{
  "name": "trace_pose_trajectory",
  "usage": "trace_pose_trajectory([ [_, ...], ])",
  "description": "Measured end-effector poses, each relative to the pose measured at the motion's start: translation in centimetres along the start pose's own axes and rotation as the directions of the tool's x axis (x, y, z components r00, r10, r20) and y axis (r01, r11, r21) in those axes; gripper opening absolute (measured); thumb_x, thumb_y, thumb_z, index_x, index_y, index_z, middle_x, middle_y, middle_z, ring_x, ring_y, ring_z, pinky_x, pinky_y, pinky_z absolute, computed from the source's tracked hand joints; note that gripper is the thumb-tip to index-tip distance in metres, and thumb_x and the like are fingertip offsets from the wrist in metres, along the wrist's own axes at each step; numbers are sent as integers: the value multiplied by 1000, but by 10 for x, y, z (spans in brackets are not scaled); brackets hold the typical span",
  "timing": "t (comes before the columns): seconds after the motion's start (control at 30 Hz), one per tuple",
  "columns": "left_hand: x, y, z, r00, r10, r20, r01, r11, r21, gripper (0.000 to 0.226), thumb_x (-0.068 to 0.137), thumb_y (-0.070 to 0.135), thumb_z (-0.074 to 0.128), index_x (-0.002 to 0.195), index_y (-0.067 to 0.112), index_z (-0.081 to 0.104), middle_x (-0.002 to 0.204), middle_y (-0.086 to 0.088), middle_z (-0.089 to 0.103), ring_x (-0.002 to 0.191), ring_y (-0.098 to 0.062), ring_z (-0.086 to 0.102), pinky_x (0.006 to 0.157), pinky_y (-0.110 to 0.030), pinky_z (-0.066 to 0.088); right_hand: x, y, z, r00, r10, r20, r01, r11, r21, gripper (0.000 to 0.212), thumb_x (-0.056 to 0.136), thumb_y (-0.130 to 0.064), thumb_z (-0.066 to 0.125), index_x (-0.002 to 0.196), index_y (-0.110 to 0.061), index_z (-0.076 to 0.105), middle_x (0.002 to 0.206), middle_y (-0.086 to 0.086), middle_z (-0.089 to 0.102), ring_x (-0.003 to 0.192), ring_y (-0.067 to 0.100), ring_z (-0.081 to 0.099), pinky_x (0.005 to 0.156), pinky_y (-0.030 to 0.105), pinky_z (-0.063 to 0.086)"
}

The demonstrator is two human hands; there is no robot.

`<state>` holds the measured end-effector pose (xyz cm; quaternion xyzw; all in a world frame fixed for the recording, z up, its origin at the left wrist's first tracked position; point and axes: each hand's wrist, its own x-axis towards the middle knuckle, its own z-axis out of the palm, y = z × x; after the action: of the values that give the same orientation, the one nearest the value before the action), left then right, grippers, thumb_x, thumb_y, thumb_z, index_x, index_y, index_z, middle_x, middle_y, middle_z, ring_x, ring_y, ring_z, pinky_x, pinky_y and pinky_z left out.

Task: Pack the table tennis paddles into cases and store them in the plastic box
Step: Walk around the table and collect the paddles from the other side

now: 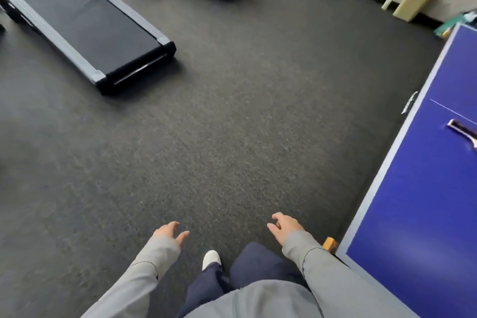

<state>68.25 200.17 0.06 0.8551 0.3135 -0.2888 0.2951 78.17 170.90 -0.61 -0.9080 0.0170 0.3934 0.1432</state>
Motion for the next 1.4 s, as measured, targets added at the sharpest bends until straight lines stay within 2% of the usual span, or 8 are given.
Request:
trace_pose_trajectory([
  [0.27, 85, 84, -41, 984, 117, 132, -143, 968, 206, 54, 93, 42, 51, 137, 11, 43, 137, -8, 53, 127, -21, 49, 102, -24, 37, 49, -5, -33, 985, 175, -6, -172, 974, 149, 44, 94, -43, 47, 132, -21, 47, 130, 4, 54, 119, 25, 53, 98, 29, 41],
  [0.5, 168, 203, -72, 962, 183, 202, -247, 899, 361, 52, 93, 44, 50, 133, 11, 47, 134, -7, 54, 125, -22, 50, 101, -25, 38, 115, 6, -94, 956, 293, -5, -274, 902, 335, 43, 95, -41, 47, 132, -20, 47, 128, 3, 55, 118, 21, 53, 95, 24, 40],
  [0.77, 227, 350, -84, 905, 333, 265, -417, 819, 394, 50, 91, 40, 55, 132, 11, 50, 131, -7, 57, 121, -22, 53, 100, -25, 38, 165, 26, -177, 910, 412, -39, -334, 786, 520, 43, 95, -40, 47, 133, -20, 47, 129, 5, 55, 118, 24, 53, 98, 27, 41],
  [1.03, 302, 477, -92, 853, 379, 359, -506, 769, 390, 49, 89, 38, 59, 130, 13, 52, 131, -8, 57, 122, -24, 52, 101, -25, 38, 231, 35, -249, 847, 531, 0, -412, 657, 632, 45, 94, -43, 46, 134, -22, 46, 131, 3, 54, 119, 24, 53, 99, 28, 41],
  [1.2, 366, 572, -109, 795, 456, 401, -603, 667, 438, 48, 92, 36, 54, 133, 13, 48, 134, -7, 54, 125, -22, 49, 101, -24, 36, 283, 30, -312, 800, 600, -1, -445, 594, 671, 43, 95, -41, 46, 133, -21, 47, 128, 4, 57, 117, 21, 54, 95, 26, 41],
  [1.4, 409, 678, -114, 723, 459, 516, -688, 545, 479, 50, 93, 35, 52, 137, 14, 43, 137, -7, 51, 128, -22, 47, 103, -25, 36, 321, 29, -381, 752, 658, -36, -434, 535, 725, 43, 95, -39, 46, 134, -20, 45, 130, 2, 55, 121, 19, 51, 97, 24, 38],
])
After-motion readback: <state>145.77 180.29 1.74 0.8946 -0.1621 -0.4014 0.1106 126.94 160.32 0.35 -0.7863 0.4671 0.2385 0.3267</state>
